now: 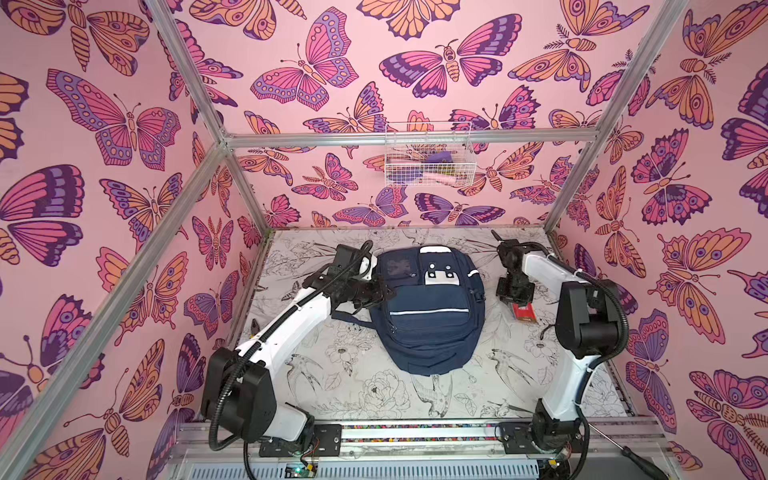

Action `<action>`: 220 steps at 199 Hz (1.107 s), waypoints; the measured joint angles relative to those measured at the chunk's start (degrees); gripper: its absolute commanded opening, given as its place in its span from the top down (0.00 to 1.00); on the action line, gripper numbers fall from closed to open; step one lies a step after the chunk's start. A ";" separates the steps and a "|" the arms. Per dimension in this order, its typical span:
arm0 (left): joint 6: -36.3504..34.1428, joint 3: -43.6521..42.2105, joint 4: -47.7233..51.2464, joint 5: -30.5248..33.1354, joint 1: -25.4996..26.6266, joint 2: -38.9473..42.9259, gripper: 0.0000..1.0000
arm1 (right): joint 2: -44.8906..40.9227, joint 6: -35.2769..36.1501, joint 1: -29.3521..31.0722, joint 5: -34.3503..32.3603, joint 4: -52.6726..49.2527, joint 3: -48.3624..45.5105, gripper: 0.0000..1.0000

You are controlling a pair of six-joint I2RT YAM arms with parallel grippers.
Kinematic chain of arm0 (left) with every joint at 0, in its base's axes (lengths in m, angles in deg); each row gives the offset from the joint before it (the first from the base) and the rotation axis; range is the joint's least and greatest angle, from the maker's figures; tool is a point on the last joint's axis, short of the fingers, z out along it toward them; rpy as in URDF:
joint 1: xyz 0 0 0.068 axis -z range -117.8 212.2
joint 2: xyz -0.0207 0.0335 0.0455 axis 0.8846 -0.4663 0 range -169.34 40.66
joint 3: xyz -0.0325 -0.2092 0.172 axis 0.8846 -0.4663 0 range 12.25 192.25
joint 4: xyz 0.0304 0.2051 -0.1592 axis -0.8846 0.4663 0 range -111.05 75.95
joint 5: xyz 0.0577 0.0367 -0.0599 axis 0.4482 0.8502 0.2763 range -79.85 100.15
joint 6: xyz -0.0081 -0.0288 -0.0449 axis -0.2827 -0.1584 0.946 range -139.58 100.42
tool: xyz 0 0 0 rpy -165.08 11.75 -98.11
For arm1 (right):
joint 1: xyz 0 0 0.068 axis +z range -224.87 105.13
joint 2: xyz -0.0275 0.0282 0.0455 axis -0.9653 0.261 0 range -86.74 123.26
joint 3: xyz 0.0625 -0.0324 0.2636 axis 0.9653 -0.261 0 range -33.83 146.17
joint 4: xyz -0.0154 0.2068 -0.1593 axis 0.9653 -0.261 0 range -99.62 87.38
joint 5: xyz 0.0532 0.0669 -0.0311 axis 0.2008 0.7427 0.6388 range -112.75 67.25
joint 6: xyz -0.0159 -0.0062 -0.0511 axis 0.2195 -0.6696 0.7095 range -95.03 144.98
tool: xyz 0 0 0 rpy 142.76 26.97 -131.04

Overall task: Pack the student bag
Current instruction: 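Grasp the red pencil case with the right gripper and lift it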

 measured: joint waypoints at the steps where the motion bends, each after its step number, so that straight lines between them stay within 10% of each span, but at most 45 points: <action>1: -0.02 0.09 0.00 -0.02 0.00 -0.07 0.65 | -0.02 0.09 0.00 0.00 0.02 -0.02 0.70; 220: 7.17 -2.86 1.20 6.45 0.90 6.16 0.58 | -4.37 1.55 -0.22 6.40 4.35 -3.23 1.00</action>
